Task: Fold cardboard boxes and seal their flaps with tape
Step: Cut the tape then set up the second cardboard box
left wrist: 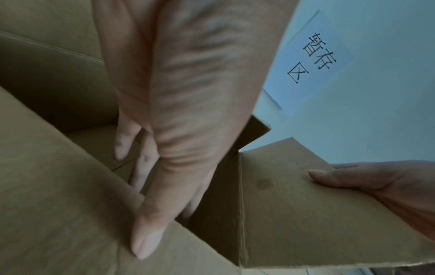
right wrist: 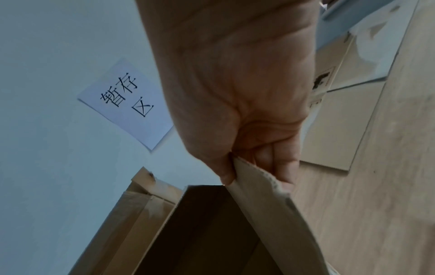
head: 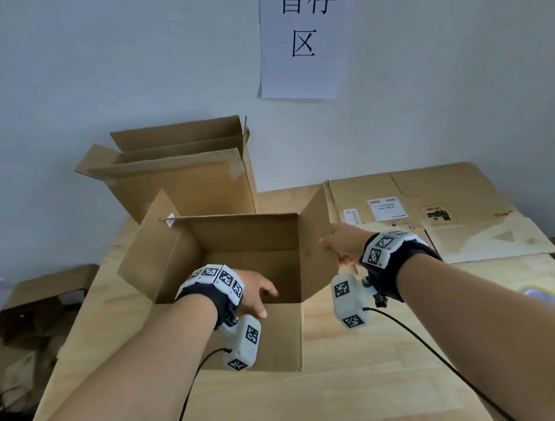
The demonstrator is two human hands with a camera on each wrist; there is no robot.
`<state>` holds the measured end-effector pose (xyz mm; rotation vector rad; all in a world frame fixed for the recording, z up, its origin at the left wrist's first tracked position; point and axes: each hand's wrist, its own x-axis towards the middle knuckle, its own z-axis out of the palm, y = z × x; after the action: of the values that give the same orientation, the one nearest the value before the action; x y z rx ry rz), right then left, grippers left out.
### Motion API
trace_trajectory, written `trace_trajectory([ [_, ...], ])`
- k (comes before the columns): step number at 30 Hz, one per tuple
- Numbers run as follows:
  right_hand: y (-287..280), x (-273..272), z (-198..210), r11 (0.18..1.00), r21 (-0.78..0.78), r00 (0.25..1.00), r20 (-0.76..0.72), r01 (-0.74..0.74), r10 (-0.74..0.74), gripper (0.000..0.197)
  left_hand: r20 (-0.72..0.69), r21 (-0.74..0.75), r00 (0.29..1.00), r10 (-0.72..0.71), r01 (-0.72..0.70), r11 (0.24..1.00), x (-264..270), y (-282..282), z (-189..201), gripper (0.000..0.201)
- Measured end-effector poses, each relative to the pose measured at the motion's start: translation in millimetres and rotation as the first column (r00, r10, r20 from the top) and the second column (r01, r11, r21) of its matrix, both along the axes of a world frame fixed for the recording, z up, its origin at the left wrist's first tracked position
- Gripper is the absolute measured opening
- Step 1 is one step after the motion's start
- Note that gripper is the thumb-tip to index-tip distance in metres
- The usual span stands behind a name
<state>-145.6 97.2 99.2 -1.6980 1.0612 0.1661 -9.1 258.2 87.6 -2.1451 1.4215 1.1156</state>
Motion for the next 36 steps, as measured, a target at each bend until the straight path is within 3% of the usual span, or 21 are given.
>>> trace_trajectory([
  [9, 24.0, 76.8, -6.0, 0.998, -0.061, 0.996, 0.094, 0.011, -0.005, 0.029, -0.049, -0.001, 0.995, 0.089, -0.089, 0.996, 55.5, 27.7, -8.0, 0.074],
  [14, 37.6, 102.4, -6.1, 0.990, 0.113, 0.968, 0.229, 0.083, -0.108, 0.034, 0.138, 0.026, 0.990, -0.022, 0.019, 1.000, 74.5, 27.8, -18.6, 0.040],
  [19, 27.7, 106.7, -0.7, 0.963, 0.193, 0.941, 0.244, 0.188, -0.233, 0.040, 0.290, 0.013, 0.956, 0.040, -0.046, 0.999, 98.2, 19.2, -24.3, 0.053],
  [22, 10.6, 93.2, -6.6, 0.943, 0.211, 0.930, 0.214, 0.256, -0.300, 0.043, 0.434, -0.026, 0.896, 0.096, -0.094, 0.995, 110.4, 20.6, -33.1, 0.042],
  [25, -5.1, 72.9, -15.5, 0.931, 0.216, 0.923, 0.186, 0.296, -0.336, 0.041, 0.466, -0.109, 0.856, 0.224, -0.196, 0.975, 108.2, 21.0, -33.3, 0.041],
  [28, -17.1, 51.5, -26.2, 0.896, 0.251, 0.899, 0.152, 0.367, -0.411, 0.039, 0.387, -0.347, 0.809, 0.443, -0.318, 0.882, 96.6, 13.2, -29.8, 0.060],
  [31, -26.6, 29.3, -37.0, 0.893, 0.246, 0.892, 0.163, 0.376, -0.421, 0.043, 0.242, -0.652, 0.695, 0.677, -0.400, 0.644, 81.1, -3.4, -27.2, 0.080],
  [34, -39.1, 8.6, -40.9, 0.887, 0.256, 0.879, 0.192, 0.385, -0.437, 0.043, 0.190, -0.816, 0.654, 0.733, -0.310, 0.488, 65.9, -24.0, -16.9, 0.087],
  [36, -49.9, -5.1, -39.1, 0.889, 0.261, 0.875, 0.214, 0.377, -0.434, 0.043, 0.197, -0.843, 0.697, 0.689, -0.238, 0.482, 55.8, -36.2, -6.4, 0.086],
])
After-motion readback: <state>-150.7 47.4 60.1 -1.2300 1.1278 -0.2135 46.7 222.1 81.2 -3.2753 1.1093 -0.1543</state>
